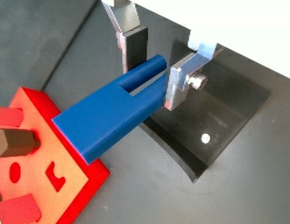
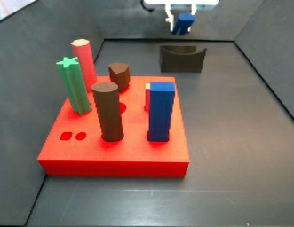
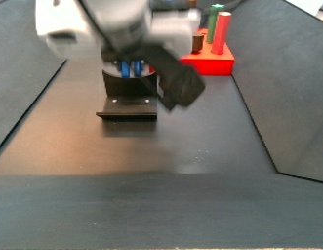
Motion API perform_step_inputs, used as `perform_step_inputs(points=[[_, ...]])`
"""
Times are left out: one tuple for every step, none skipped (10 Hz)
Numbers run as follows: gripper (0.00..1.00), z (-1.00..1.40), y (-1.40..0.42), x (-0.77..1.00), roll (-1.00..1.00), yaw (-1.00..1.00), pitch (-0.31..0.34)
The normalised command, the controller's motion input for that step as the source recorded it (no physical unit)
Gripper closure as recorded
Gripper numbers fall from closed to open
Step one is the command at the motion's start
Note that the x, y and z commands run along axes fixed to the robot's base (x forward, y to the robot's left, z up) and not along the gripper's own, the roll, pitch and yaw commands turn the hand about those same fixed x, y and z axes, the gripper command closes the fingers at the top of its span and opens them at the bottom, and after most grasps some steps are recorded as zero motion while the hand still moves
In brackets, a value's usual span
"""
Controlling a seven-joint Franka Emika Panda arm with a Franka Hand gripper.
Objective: Pick up the square-circle object. Move up. Rotate the square-circle object. Place the square-circle object on the fixture. Regrasp the square-circle object. Move to above the board. Insert the square-circle object.
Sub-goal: Place the square-circle object on the fixture, then regrasp the square-circle object.
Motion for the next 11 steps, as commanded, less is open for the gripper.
perform_step_inputs(points=[[1.0,-1.0,0.11,0.17,-0.68,-0.12,0.047],[1.0,-1.0,0.11,0.18,-0.52,-0.11,0.044],[1.0,-1.0,0.12,0.18,-0.41,-0.11,0.048],[1.0,-1.0,0.11,0.19,-0.22,-0.1,0.048],[1.0,-0.99,0.12,0.19,-0.18,-0.1,0.047],[1.0,-0.75,0.1,0.15,-0.16,-0.1,0.043],[1.0,-0.59,0.08,0.13,-0.15,-0.09,0.034],[1.0,-0.4,0.07,0.1,-0.14,-0.09,0.025],[0.0,0.0,0.0,0.0,0.0,0.0,0.0],[0.0,1.0,0.0,0.0,0.05,-0.01,0.027],[0.0,1.0,0.0,0.0,0.05,-0.01,0.029]])
